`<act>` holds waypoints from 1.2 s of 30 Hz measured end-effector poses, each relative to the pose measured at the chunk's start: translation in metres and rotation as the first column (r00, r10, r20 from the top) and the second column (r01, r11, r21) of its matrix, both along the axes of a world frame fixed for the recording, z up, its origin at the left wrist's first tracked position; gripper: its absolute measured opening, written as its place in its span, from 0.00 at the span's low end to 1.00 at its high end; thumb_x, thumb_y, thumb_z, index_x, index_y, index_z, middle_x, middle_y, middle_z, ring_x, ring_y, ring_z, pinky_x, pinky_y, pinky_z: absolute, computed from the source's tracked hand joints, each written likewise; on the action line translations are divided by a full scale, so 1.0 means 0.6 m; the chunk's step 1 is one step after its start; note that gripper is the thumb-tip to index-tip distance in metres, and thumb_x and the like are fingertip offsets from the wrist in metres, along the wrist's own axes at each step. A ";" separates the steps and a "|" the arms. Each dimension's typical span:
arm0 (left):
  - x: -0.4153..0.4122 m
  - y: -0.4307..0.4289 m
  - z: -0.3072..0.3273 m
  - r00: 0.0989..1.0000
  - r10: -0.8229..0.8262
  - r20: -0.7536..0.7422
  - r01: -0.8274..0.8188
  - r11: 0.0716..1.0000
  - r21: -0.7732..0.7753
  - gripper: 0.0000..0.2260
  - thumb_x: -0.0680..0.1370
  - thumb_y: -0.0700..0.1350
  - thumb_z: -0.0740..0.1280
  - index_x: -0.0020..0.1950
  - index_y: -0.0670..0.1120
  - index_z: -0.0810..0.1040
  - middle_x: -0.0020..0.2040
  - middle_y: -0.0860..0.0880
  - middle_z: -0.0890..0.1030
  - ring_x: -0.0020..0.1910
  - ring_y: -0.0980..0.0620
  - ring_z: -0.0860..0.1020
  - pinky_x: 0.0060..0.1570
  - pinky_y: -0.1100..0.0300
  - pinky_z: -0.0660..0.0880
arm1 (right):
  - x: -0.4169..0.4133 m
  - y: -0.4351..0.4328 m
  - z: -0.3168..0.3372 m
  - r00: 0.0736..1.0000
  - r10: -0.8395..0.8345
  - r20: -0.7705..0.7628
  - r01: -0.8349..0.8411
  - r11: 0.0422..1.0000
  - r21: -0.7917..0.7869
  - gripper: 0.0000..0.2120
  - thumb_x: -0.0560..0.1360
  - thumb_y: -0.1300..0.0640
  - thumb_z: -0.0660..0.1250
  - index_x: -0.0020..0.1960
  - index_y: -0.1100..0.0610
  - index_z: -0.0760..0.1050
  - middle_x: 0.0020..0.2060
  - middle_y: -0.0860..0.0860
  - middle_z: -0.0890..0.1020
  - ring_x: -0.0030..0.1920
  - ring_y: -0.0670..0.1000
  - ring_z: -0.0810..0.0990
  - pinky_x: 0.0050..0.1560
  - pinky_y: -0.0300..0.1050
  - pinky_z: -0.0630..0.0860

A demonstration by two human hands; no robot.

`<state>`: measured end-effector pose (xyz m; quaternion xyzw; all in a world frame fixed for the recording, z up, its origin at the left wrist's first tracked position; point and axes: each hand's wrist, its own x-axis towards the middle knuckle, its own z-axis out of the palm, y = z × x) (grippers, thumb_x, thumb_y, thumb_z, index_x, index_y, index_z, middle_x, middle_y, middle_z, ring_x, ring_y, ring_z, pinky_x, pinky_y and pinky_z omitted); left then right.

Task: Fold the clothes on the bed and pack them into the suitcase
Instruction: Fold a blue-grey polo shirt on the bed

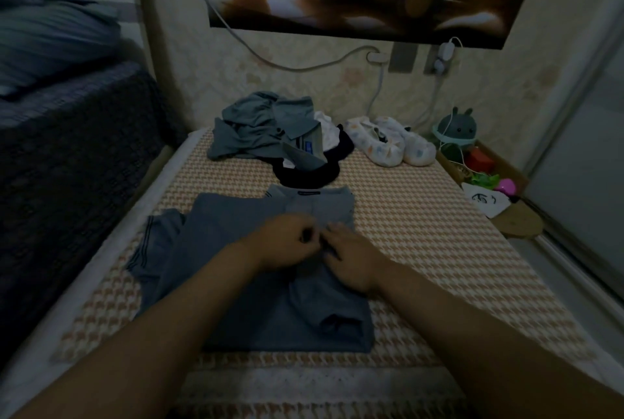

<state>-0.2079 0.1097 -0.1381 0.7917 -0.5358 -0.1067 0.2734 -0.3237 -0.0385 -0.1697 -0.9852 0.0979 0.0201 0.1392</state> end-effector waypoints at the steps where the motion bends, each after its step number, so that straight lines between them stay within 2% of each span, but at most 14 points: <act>1: -0.021 0.013 0.017 0.992 -0.059 -0.107 0.064 0.997 0.052 0.11 0.73 0.56 0.71 0.40 0.51 0.76 0.39 0.53 0.78 0.39 0.55 0.77 0.39 0.59 0.74 | -0.007 0.004 0.004 1.000 0.021 0.006 -0.021 1.000 -0.003 0.28 0.82 0.48 0.54 0.79 0.54 0.51 0.78 0.54 0.52 0.78 0.53 0.49 0.77 0.50 0.48; 4: -0.075 0.042 0.034 0.967 -0.225 -0.123 0.250 0.931 0.265 0.20 0.63 0.64 0.76 0.43 0.54 0.74 0.43 0.55 0.78 0.41 0.55 0.77 0.42 0.55 0.77 | -0.027 0.020 0.017 0.999 0.037 -0.004 -0.037 0.998 0.044 0.28 0.82 0.49 0.55 0.79 0.55 0.52 0.78 0.54 0.53 0.78 0.53 0.50 0.76 0.45 0.46; 6: -0.096 0.050 0.029 0.950 -0.311 -0.032 0.304 0.896 0.324 0.16 0.65 0.57 0.77 0.43 0.54 0.74 0.43 0.56 0.77 0.41 0.55 0.75 0.39 0.57 0.74 | -0.039 0.025 0.022 0.998 0.030 -0.049 -0.026 0.997 0.074 0.28 0.82 0.49 0.55 0.79 0.53 0.50 0.78 0.53 0.49 0.78 0.51 0.48 0.75 0.42 0.43; 10: -0.098 0.068 0.039 0.960 -0.279 -0.027 0.267 0.883 0.386 0.08 0.68 0.41 0.72 0.39 0.52 0.74 0.39 0.54 0.77 0.37 0.54 0.74 0.38 0.60 0.72 | -0.059 0.020 0.026 0.990 0.040 -0.137 -0.031 0.997 0.068 0.32 0.80 0.47 0.59 0.79 0.49 0.49 0.79 0.50 0.48 0.78 0.51 0.48 0.76 0.44 0.46; 15: -0.115 0.083 0.035 0.942 -0.275 -0.193 0.335 0.739 0.585 0.04 0.73 0.47 0.72 0.47 0.51 0.83 0.45 0.55 0.83 0.42 0.58 0.78 0.47 0.62 0.76 | -0.064 0.021 0.027 0.973 0.060 -0.221 -0.070 0.997 -0.041 0.41 0.75 0.41 0.63 0.79 0.49 0.45 0.79 0.51 0.46 0.78 0.52 0.46 0.77 0.52 0.48; 19: -0.080 0.060 0.041 0.955 -0.053 -0.292 0.139 0.949 0.283 0.10 0.77 0.44 0.64 0.40 0.46 0.83 0.34 0.54 0.81 0.34 0.55 0.79 0.41 0.58 0.76 | -0.048 0.033 0.014 0.998 0.018 -0.052 -0.016 0.999 0.039 0.32 0.73 0.42 0.60 0.73 0.55 0.64 0.71 0.55 0.66 0.71 0.57 0.65 0.69 0.52 0.64; 22: -0.057 0.035 0.008 0.999 0.040 -0.008 -0.040 0.996 -0.086 0.05 0.77 0.39 0.64 0.46 0.45 0.79 0.45 0.51 0.80 0.44 0.52 0.77 0.48 0.55 0.74 | -0.021 0.023 0.012 0.989 -0.077 0.129 0.062 0.991 0.116 0.17 0.73 0.52 0.59 0.58 0.57 0.75 0.57 0.57 0.78 0.56 0.58 0.77 0.56 0.50 0.74; 23: -0.053 0.028 -0.006 0.998 0.016 0.065 -0.011 0.997 -0.075 0.08 0.77 0.42 0.66 0.55 0.44 0.78 0.53 0.49 0.79 0.52 0.51 0.75 0.54 0.53 0.72 | -0.011 0.014 0.011 0.981 -0.092 0.171 0.079 0.994 0.078 0.17 0.72 0.53 0.58 0.55 0.59 0.76 0.55 0.58 0.80 0.54 0.58 0.77 0.54 0.50 0.75; 25: -0.054 0.021 -0.022 0.992 -0.076 0.098 0.044 0.957 0.288 0.37 0.74 0.58 0.69 0.77 0.48 0.57 0.76 0.48 0.59 0.73 0.49 0.59 0.72 0.50 0.60 | 0.009 -0.006 0.012 0.973 -0.094 0.209 0.102 0.994 -0.030 0.17 0.73 0.54 0.57 0.54 0.61 0.77 0.53 0.60 0.79 0.53 0.59 0.77 0.54 0.50 0.73; 27: -0.049 0.015 -0.025 0.987 -0.140 0.085 0.062 0.802 0.594 0.55 0.69 0.67 0.69 0.78 0.49 0.35 0.78 0.51 0.36 0.77 0.50 0.38 0.76 0.49 0.44 | 0.028 -0.026 0.008 0.976 -0.085 0.201 0.106 0.990 -0.094 0.22 0.75 0.50 0.53 0.59 0.61 0.76 0.57 0.60 0.77 0.57 0.58 0.75 0.57 0.48 0.70; 30: -0.040 -0.001 -0.012 0.979 -0.164 0.119 0.042 0.740 0.671 0.61 0.62 0.74 0.69 0.77 0.53 0.31 0.78 0.52 0.33 0.77 0.49 0.38 0.76 0.44 0.44 | 0.058 -0.046 0.001 0.992 -0.095 0.079 0.104 0.988 -0.117 0.32 0.78 0.40 0.50 0.74 0.59 0.62 0.73 0.58 0.63 0.72 0.58 0.63 0.71 0.53 0.61; 32: -0.033 -0.018 -0.008 0.979 -0.128 0.160 0.001 0.783 0.621 0.54 0.63 0.76 0.65 0.79 0.53 0.44 0.79 0.52 0.44 0.77 0.47 0.47 0.74 0.43 0.50 | 0.079 -0.059 -0.006 0.993 -0.118 -0.026 0.114 0.988 -0.103 0.34 0.80 0.39 0.51 0.79 0.56 0.49 0.78 0.56 0.49 0.78 0.56 0.49 0.75 0.57 0.51; 34: -0.024 -0.033 -0.017 0.975 -0.034 0.219 -0.049 0.931 0.362 0.30 0.73 0.70 0.60 0.67 0.51 0.69 0.71 0.47 0.66 0.70 0.46 0.64 0.68 0.48 0.62 | 0.094 -0.069 -0.009 0.980 -0.151 -0.128 0.139 0.985 -0.101 0.34 0.80 0.37 0.48 0.79 0.52 0.42 0.78 0.55 0.41 0.78 0.56 0.41 0.76 0.57 0.45; 36: -0.006 -0.045 -0.034 0.968 0.057 0.246 -0.082 0.993 0.091 0.15 0.79 0.59 0.59 0.57 0.49 0.73 0.60 0.48 0.74 0.62 0.47 0.71 0.61 0.50 0.68 | 0.108 -0.082 -0.017 0.973 -0.172 -0.155 0.157 0.982 -0.103 0.34 0.80 0.36 0.46 0.79 0.49 0.39 0.78 0.54 0.39 0.78 0.55 0.38 0.76 0.56 0.43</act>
